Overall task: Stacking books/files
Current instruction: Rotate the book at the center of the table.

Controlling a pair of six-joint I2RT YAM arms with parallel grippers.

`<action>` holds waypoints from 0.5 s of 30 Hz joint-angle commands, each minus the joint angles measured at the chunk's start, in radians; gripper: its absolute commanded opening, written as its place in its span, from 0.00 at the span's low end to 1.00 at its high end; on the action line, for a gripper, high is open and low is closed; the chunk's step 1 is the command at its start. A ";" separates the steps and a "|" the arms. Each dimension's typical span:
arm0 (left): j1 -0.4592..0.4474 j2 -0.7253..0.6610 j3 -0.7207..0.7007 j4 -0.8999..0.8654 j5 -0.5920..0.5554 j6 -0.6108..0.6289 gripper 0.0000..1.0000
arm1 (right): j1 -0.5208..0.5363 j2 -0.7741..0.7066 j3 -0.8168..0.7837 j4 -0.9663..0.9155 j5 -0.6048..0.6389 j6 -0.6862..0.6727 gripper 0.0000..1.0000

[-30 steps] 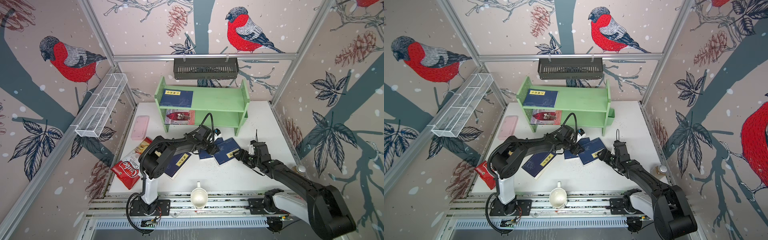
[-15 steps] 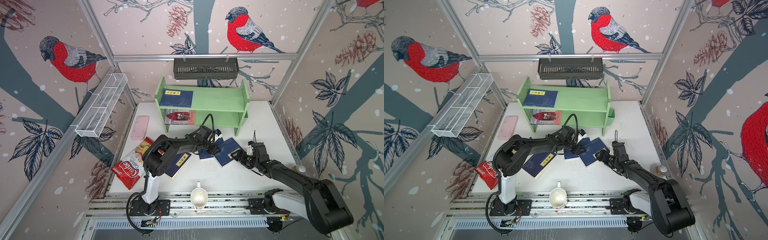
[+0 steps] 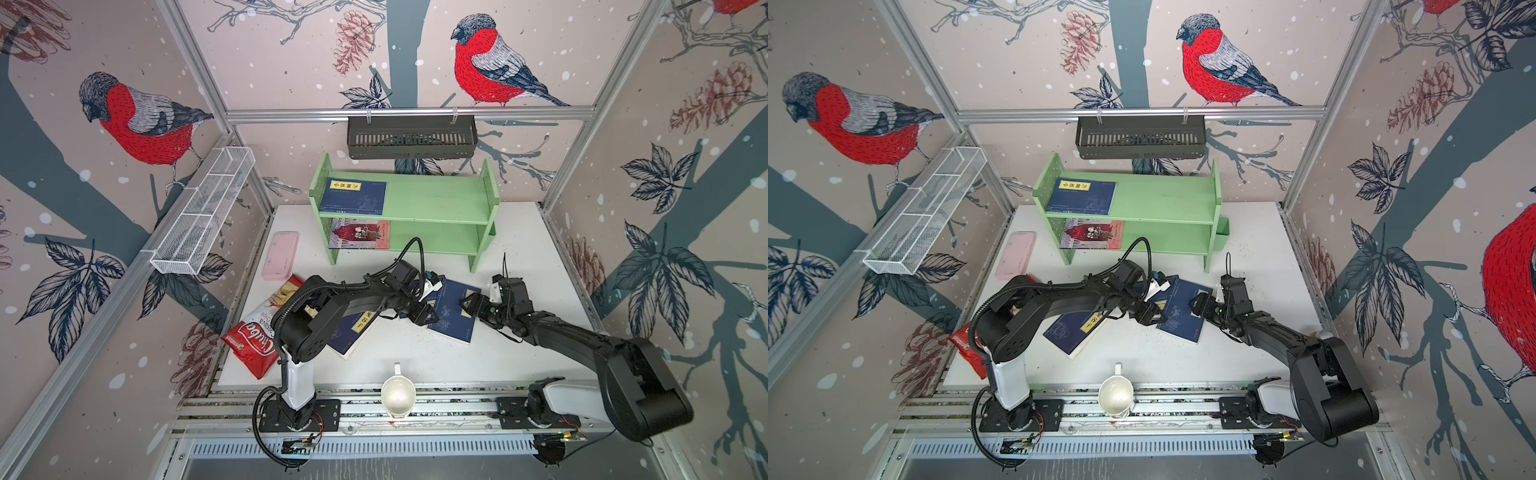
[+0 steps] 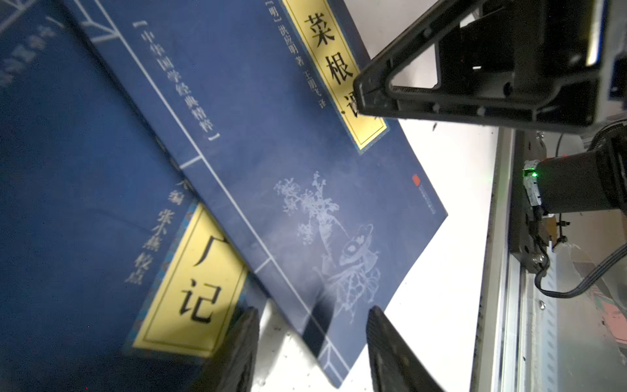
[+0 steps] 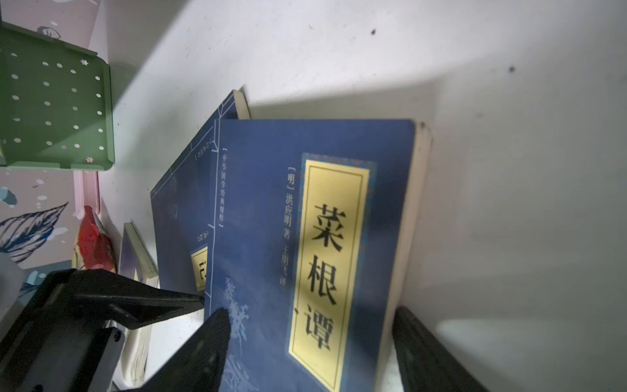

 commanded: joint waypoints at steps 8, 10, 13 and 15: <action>0.009 0.059 0.083 -0.006 -0.042 -0.070 0.53 | 0.000 0.075 0.011 -0.112 0.084 -0.063 0.76; 0.009 0.067 0.091 0.002 -0.043 -0.075 0.53 | 0.000 0.081 0.010 -0.106 0.072 -0.068 0.76; 0.009 0.092 0.114 -0.021 -0.020 -0.080 0.53 | 0.003 0.089 0.013 -0.101 0.054 -0.072 0.76; 0.007 0.100 0.110 -0.014 0.012 -0.087 0.53 | 0.005 0.091 0.012 -0.096 0.041 -0.073 0.76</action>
